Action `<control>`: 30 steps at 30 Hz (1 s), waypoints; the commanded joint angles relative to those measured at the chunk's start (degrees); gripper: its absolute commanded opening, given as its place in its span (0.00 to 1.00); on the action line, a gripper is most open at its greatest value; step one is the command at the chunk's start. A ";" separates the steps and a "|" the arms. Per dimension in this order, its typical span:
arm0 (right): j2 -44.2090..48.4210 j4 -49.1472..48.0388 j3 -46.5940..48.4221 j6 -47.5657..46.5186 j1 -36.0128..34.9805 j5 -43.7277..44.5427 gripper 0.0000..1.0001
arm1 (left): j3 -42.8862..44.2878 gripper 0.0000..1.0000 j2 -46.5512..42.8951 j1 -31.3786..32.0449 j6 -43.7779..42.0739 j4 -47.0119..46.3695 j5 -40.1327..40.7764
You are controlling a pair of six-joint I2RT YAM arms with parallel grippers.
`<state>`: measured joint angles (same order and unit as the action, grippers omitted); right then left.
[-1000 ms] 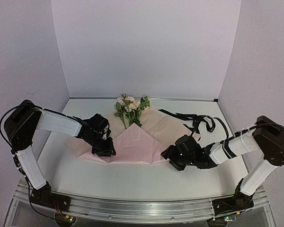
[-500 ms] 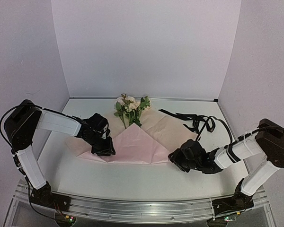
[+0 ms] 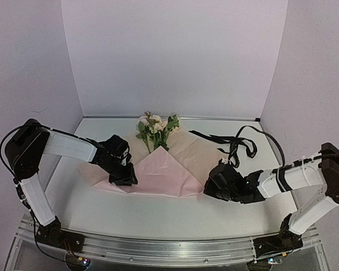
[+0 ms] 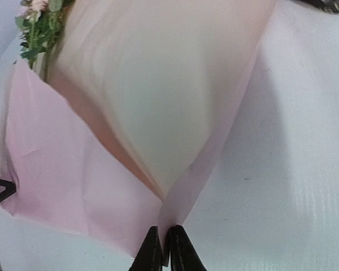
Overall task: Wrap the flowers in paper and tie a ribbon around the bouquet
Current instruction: Fold the one-fourth-folded wrapping paper at the center of the board.
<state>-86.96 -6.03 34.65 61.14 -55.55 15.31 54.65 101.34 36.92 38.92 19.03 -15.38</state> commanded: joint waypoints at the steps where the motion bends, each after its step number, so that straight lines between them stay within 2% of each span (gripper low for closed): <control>1: 2.12 9.25 8.12 -7.59 -2.70 5.95 0.06 | 0.40 0.29 1.30 -0.62 -1.06 1.73 1.77; 4: 0.77 13.84 13.33 -10.25 -4.04 6.99 0.05 | 0.28 0.29 1.25 -0.62 -1.10 1.43 1.46; 8: -1.24 15.35 18.77 -14.98 -5.75 6.71 0.06 | 0.18 0.29 1.08 -0.59 -1.01 0.82 0.99; 14: -9.28 15.79 29.33 -22.33 -6.71 -2.04 0.06 | -0.08 0.29 0.54 -0.62 -0.98 0.57 0.79; 22: -20.73 15.40 39.09 -25.05 -6.79 -10.70 0.08 | 0.42 0.29 -0.04 -0.62 -0.92 0.59 0.80; 30: -28.76 14.67 44.20 -25.47 -5.95 -13.89 0.15 | 2.28 0.35 -1.38 -0.62 -1.13 1.60 1.23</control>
<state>-112.72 8.11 76.04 36.68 -62.05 4.15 54.82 101.30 36.69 38.81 19.03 -15.89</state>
